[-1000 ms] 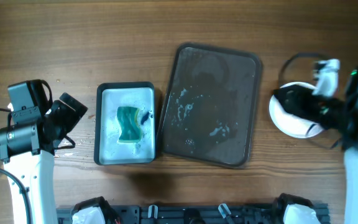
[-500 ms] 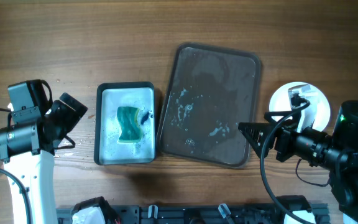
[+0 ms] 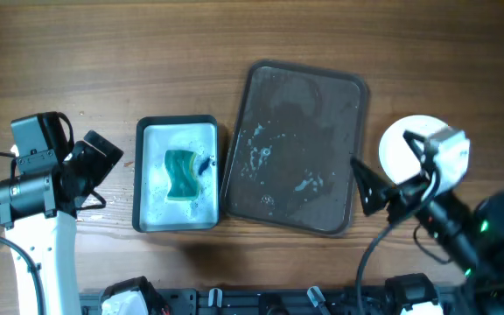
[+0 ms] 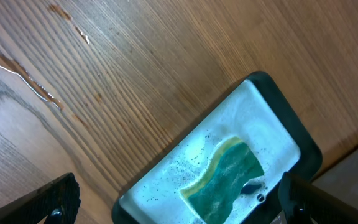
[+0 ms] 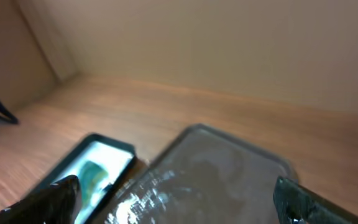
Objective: Clean dirty plates on tray and stack at the side
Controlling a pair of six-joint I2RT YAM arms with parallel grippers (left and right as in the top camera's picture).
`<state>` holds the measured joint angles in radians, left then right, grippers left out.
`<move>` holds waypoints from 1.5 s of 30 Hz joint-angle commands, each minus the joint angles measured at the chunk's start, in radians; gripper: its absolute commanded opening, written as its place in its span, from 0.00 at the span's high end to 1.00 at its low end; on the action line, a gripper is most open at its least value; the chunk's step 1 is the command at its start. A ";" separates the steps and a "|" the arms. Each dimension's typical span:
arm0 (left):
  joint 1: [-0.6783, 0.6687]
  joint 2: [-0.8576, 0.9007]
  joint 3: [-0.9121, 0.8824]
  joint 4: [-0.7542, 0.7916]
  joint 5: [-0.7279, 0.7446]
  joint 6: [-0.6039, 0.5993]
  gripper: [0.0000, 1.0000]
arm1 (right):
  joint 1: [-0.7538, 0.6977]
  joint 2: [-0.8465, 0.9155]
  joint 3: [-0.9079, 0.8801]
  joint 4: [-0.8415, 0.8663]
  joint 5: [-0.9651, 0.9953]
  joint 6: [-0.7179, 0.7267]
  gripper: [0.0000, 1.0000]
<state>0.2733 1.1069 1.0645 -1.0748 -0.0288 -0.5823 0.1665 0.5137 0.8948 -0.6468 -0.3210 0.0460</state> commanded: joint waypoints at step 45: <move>0.008 -0.015 0.009 0.000 -0.017 -0.009 0.00 | 0.004 -0.509 -0.890 0.656 0.198 -0.019 0.00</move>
<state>0.2733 1.1049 1.0645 -1.0752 -0.0288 -0.5823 0.1680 0.0174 0.0059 0.0029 -0.1329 0.0387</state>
